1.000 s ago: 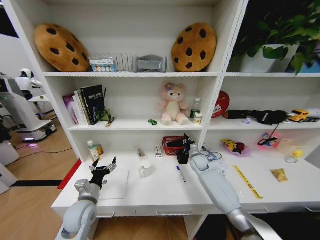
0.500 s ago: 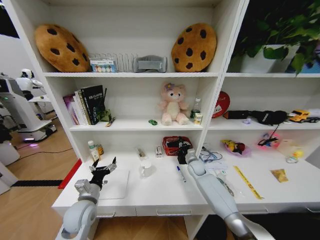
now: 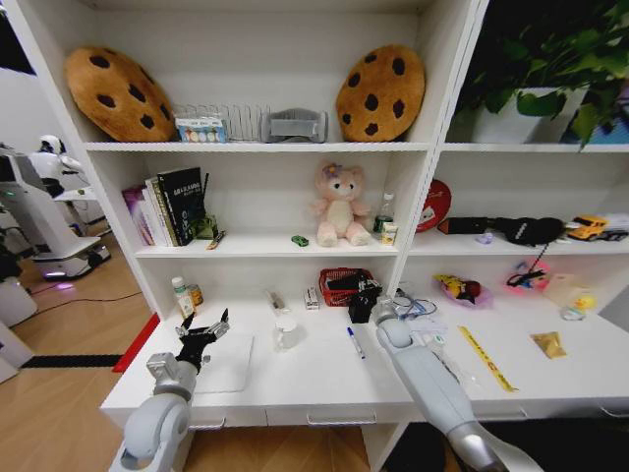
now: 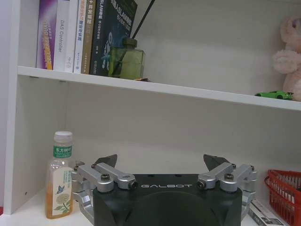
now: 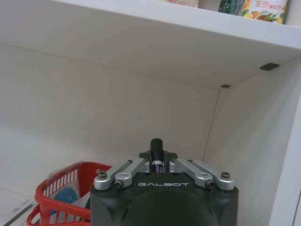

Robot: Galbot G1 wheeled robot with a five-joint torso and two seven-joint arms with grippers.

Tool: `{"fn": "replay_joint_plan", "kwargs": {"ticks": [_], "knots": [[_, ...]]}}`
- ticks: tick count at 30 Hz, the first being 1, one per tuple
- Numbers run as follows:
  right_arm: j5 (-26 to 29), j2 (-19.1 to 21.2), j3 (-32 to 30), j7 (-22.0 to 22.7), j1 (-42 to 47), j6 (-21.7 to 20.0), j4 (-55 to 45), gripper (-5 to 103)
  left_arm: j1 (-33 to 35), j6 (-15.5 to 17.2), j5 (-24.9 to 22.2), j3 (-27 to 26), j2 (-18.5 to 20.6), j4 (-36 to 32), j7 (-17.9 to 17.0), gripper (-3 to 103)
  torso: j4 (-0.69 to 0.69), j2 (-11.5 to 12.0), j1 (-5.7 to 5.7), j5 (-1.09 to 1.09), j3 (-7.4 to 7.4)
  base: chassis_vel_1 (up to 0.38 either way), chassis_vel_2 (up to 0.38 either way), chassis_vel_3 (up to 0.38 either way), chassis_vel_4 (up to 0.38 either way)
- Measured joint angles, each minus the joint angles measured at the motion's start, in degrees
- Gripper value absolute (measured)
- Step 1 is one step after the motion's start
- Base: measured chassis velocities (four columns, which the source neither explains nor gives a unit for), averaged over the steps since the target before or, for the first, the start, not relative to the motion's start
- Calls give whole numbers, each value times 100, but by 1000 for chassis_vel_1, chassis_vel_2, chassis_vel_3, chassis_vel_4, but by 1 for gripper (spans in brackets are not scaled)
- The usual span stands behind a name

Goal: Organize the objects on the table.

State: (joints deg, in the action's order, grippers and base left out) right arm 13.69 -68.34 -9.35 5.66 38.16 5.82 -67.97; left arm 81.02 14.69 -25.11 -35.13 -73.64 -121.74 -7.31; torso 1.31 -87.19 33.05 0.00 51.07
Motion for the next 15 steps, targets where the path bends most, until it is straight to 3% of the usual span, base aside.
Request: {"fn": "replay_joint_plan", "kwargs": {"ticks": [5,9,12,14,15], "knots": [[16,7,14,27,-41,15,33,38,0,0,0,0,0,0,0,100,0,0,0,0,0,0,0,0,0],[24,30,14,39,-55,16,30,49,0,0,0,0,0,0,0,100,0,0,0,0,0,0,0,0,0],[50,78,35,88,-49,16,-91,65,0,0,0,0,0,0,0,100,0,0,0,0,0,0,0,0,0],[62,105,58,153,-23,-7,-191,65,0,0,0,0,0,0,0,100,0,0,0,0,0,0,0,0,0],[114,153,100,257,30,-91,-377,71,0,0,0,0,0,0,0,100,0,0,0,0,0,0,0,0,0]]}}
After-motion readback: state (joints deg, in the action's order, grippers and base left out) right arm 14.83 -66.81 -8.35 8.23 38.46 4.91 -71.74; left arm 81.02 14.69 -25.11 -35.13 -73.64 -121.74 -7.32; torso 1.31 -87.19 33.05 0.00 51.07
